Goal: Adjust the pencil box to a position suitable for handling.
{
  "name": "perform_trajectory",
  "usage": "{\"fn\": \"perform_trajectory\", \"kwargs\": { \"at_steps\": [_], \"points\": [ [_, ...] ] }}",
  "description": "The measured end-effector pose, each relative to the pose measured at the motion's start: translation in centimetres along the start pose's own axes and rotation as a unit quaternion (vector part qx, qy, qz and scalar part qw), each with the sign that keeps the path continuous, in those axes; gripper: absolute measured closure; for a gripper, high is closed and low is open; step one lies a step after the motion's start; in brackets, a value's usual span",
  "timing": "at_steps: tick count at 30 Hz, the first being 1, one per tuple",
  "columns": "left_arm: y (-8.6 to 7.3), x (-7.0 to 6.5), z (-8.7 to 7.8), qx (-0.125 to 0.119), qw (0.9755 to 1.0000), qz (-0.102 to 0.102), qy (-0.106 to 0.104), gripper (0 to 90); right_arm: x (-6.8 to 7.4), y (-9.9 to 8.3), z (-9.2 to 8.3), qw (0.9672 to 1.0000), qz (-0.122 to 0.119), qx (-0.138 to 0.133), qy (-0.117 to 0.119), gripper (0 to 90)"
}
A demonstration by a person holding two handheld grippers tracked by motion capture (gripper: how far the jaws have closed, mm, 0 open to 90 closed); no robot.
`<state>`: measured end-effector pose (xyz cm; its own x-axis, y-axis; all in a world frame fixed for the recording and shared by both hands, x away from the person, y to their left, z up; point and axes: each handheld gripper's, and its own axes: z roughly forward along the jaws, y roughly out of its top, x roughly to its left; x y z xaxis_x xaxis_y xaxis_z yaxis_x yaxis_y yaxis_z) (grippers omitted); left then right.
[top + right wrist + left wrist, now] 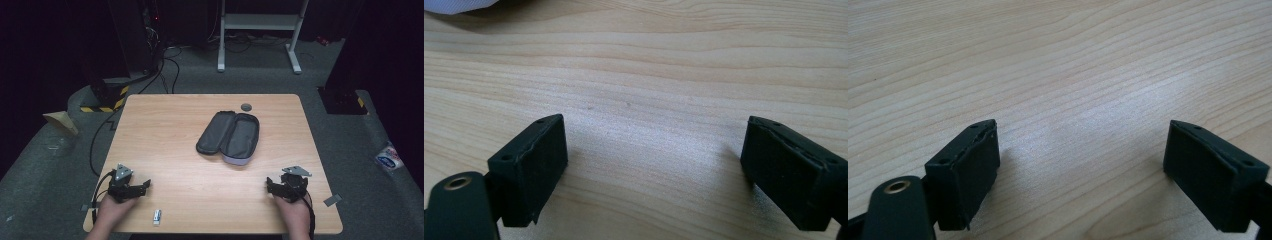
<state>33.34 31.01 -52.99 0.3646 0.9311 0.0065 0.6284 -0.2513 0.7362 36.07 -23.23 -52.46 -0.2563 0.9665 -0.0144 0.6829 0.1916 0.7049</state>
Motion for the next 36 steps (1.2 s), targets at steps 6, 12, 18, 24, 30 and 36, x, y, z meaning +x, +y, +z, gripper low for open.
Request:
{"fn": "perform_trajectory", "kwargs": {
  "at_steps": [6, 12, 18, 24, 30, 36],
  "points": [
    [0.0, 0.0, 0.0, 0.000, 1.0000, 0.001, 0.000, 15.0, 0.0, -0.1, -0.1, 1.0000, -0.003, -0.001, 0.004, 11.6],
    [0.0, 0.0, 0.0, 0.002, 1.0000, 0.003, -0.001, 14.5, 0.3, 0.0, -0.3, 0.9999, -0.015, -0.004, 0.005, 15.6],
    [0.1, 0.0, 0.1, 0.003, 1.0000, -0.001, 0.000, 13.4, 1.2, 0.5, -1.1, 0.9993, -0.011, -0.027, 0.024, 22.9],
    [0.1, 0.0, 0.1, 0.003, 1.0000, 0.001, 0.000, 13.0, 2.4, 1.7, -1.7, 0.9977, -0.020, -0.049, 0.043, 30.7],
    [0.0, 0.0, 0.0, 0.004, 1.0000, 0.002, 0.002, 13.1, 3.6, 3.3, -1.6, 0.9963, -0.022, -0.056, 0.062, 33.7],
    [0.0, 0.0, 0.0, 0.003, 1.0000, 0.000, 0.001, 13.5, 4.6, 4.8, -1.5, 0.9944, -0.032, -0.067, 0.075, 35.6]
  ]
}}
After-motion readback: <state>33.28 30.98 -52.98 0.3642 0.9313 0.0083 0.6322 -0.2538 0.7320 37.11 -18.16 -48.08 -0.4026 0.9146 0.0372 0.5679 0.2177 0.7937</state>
